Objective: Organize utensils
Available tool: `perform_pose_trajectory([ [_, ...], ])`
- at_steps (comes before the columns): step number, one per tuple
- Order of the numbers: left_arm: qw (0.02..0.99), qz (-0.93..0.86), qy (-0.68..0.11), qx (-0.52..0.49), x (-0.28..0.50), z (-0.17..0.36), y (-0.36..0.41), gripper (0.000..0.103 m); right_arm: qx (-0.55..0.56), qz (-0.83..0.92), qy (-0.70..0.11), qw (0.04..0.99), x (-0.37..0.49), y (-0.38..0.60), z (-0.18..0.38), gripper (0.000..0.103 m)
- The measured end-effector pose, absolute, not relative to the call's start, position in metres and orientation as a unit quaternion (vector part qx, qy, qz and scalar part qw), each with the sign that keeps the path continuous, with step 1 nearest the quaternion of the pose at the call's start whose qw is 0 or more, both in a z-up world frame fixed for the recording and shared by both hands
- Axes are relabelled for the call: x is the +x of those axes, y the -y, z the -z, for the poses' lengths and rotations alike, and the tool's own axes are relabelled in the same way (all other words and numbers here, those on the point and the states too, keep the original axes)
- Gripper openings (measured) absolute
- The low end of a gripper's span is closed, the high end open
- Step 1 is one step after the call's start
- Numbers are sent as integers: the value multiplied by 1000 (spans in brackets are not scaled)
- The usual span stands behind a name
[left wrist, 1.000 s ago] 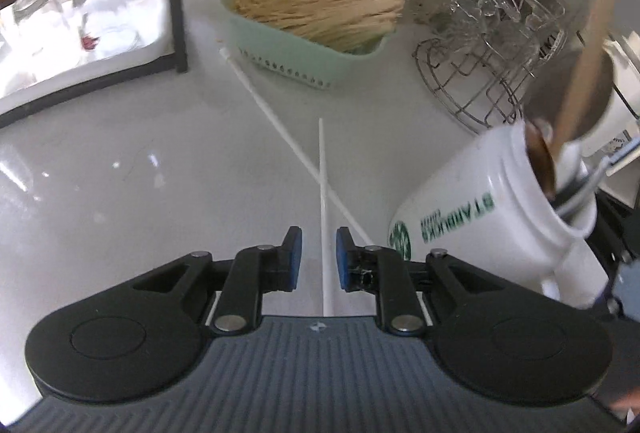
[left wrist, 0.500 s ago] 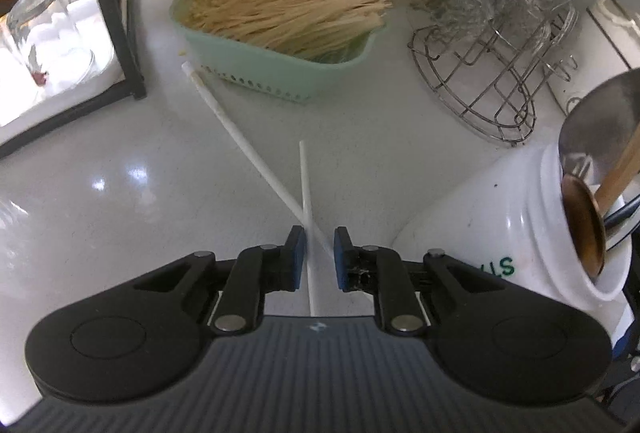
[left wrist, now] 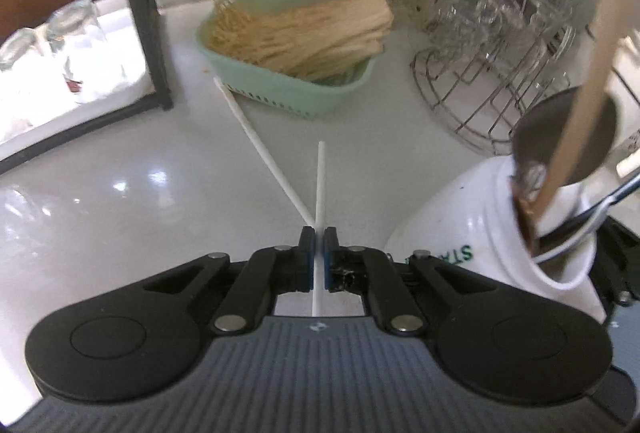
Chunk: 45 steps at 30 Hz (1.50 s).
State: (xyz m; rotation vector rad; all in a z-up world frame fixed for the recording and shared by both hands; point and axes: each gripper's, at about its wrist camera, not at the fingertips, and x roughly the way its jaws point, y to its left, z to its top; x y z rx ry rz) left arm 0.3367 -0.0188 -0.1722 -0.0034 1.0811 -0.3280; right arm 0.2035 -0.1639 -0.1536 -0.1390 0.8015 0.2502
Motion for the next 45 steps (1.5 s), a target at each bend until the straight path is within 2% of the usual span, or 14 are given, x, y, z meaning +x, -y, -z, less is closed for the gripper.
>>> perform_pose_trajectory([
  [22, 905, 157, -390, -59, 251, 54, -11, 5, -64, -115, -384, 914, 203, 164, 154, 90],
  [34, 915, 164, -365, -56, 240, 25, -7, 4, -64, -115, -381, 915, 202, 164, 155, 90],
  [45, 922, 189, -334, -43, 225, -32, -3, 4, -61, -111, -378, 917, 202, 163, 155, 90],
])
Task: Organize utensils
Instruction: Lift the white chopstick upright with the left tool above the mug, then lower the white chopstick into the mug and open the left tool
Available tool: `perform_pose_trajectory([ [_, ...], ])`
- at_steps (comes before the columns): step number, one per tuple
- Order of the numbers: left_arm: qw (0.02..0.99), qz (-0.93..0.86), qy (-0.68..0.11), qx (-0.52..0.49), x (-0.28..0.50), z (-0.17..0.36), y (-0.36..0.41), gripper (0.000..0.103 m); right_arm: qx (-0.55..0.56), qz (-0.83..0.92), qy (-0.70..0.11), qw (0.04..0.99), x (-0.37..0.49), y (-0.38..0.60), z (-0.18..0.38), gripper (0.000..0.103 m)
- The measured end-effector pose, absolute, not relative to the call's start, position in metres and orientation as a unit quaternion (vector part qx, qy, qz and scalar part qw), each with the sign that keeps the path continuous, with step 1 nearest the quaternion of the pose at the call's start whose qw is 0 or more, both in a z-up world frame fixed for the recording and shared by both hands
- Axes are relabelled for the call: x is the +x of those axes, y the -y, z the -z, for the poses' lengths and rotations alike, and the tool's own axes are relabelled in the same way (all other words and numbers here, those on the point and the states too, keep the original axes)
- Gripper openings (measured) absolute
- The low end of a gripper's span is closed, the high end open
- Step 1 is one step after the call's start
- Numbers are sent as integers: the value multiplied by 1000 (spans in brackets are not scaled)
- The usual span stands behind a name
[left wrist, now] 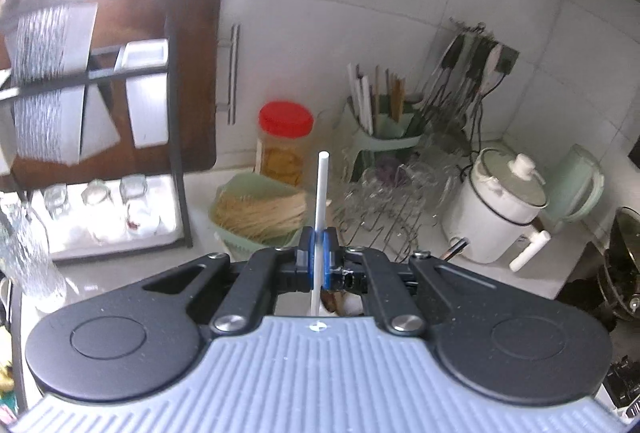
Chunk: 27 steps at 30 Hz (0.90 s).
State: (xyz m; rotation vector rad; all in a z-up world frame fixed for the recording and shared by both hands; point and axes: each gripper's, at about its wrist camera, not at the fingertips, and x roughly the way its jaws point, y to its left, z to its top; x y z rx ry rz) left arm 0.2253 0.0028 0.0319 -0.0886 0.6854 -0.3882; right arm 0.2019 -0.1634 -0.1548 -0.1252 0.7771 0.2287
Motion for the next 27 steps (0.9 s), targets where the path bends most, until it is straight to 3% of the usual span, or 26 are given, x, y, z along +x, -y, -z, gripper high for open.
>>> perform_pose_trajectory([
  [8, 928, 217, -301, -40, 208, -72, 8, 5, -58, -110, -374, 919, 201, 164, 156, 90],
  [15, 936, 224, -268, -40, 209, -73, 22, 5, -58, -110, -373, 919, 201, 164, 156, 90],
  [27, 902, 250, -352, 4, 252, -24, 52, 5, -57, -111, -370, 921, 200, 164, 155, 90],
])
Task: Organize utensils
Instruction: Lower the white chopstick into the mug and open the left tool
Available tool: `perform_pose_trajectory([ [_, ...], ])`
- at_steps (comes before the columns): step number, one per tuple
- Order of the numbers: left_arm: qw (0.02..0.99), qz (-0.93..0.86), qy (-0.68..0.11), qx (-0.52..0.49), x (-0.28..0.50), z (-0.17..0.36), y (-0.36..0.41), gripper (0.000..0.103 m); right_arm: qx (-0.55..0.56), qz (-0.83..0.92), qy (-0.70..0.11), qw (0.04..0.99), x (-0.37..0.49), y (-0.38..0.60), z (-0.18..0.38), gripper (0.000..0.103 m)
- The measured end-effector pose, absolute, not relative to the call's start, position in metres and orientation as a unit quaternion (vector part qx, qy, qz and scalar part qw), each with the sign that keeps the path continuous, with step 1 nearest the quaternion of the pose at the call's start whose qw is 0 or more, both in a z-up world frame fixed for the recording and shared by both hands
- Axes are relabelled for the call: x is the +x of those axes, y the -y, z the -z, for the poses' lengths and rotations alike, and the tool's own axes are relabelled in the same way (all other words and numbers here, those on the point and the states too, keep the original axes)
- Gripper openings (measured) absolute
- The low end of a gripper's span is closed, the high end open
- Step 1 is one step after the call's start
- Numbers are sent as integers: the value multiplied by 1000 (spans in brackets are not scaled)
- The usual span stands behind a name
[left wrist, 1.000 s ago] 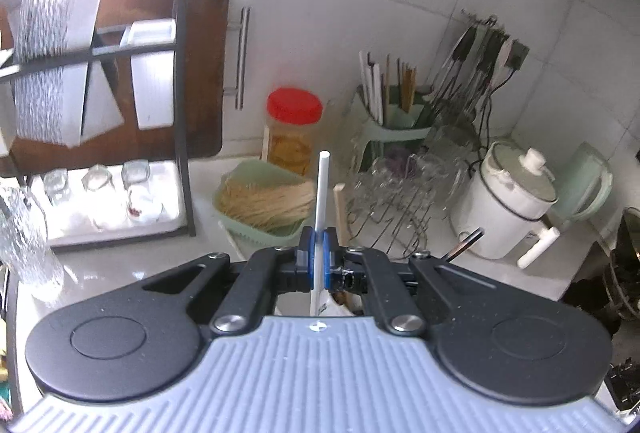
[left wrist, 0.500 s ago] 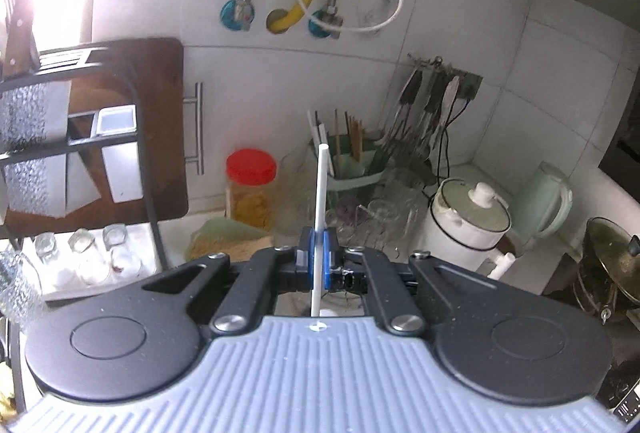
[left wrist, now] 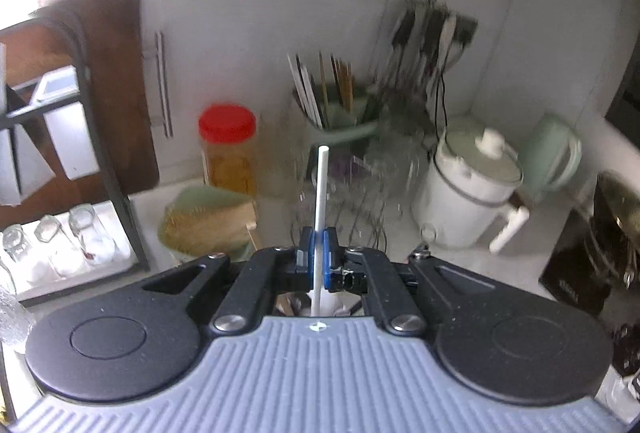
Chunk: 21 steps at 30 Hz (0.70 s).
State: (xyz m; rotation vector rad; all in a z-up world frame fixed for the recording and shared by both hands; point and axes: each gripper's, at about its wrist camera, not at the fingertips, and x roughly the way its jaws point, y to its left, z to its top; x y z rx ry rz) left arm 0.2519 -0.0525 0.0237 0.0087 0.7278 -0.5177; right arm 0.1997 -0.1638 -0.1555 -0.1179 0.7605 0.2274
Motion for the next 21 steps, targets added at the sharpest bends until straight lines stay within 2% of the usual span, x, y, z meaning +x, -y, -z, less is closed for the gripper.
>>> perform_pose_trajectory([
  [13, 821, 282, -493, 58, 299, 12, 82, 5, -59, -110, -370, 921, 199, 163, 156, 90],
  [21, 814, 281, -506, 47, 306, 20, 83, 5, -58, -106, -368, 922, 199, 163, 156, 90],
])
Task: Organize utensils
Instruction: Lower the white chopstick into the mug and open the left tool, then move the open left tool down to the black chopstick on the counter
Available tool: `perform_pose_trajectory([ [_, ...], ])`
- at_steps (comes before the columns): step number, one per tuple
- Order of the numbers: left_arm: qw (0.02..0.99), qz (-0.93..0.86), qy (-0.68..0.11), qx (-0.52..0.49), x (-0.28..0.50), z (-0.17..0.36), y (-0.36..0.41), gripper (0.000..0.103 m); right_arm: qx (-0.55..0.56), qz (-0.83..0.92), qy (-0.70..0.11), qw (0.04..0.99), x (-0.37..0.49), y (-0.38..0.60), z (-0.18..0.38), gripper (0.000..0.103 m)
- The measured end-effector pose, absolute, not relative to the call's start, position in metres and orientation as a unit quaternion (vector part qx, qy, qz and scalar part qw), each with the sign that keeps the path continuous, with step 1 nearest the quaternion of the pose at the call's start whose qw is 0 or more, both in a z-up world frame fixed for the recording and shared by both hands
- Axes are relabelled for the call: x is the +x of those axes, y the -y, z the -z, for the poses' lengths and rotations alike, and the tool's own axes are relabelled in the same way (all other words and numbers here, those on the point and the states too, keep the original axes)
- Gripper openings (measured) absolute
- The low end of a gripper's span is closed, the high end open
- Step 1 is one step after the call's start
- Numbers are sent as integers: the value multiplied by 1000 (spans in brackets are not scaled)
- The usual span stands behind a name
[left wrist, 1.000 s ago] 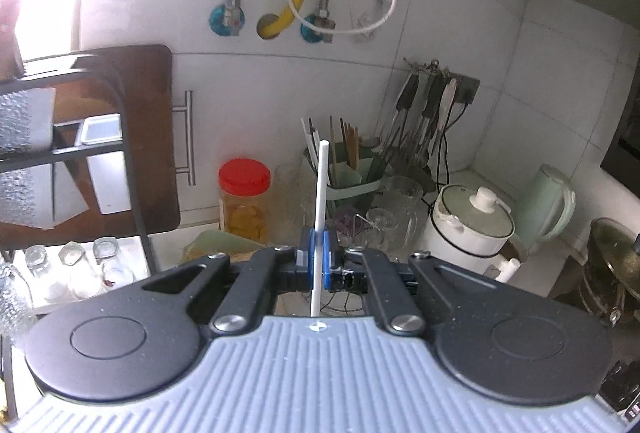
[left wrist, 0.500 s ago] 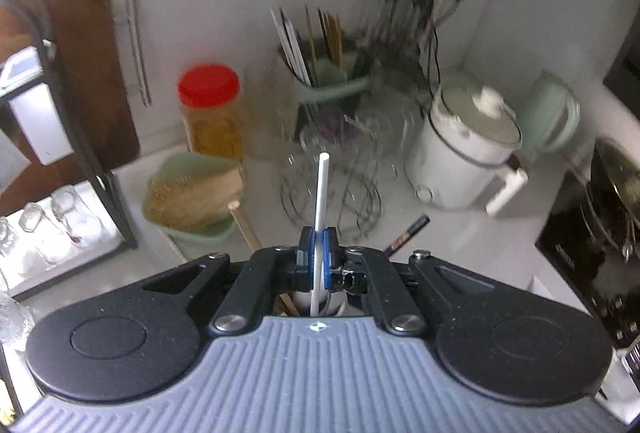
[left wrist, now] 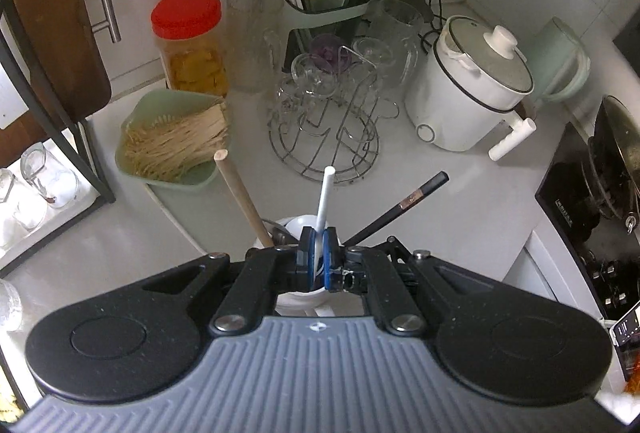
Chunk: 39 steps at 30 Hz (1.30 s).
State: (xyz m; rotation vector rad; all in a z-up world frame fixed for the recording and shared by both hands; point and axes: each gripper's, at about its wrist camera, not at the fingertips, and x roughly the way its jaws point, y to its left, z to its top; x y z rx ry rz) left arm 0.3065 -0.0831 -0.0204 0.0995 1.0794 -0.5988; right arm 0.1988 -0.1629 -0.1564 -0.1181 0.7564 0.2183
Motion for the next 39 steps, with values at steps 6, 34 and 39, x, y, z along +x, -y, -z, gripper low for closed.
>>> perform_pose_trajectory([
  [6, 832, 279, -478, 35, 298, 5, 74, 27, -58, -105, -371, 921, 199, 162, 156, 90],
  [34, 822, 37, -552, -137, 201, 163, -112, 49, -82, -135, -402, 902, 209, 163, 151, 90],
  [39, 812, 17, -569, -130, 201, 196, -118, 38, -85, -136, -410, 898, 211, 162, 151, 90],
])
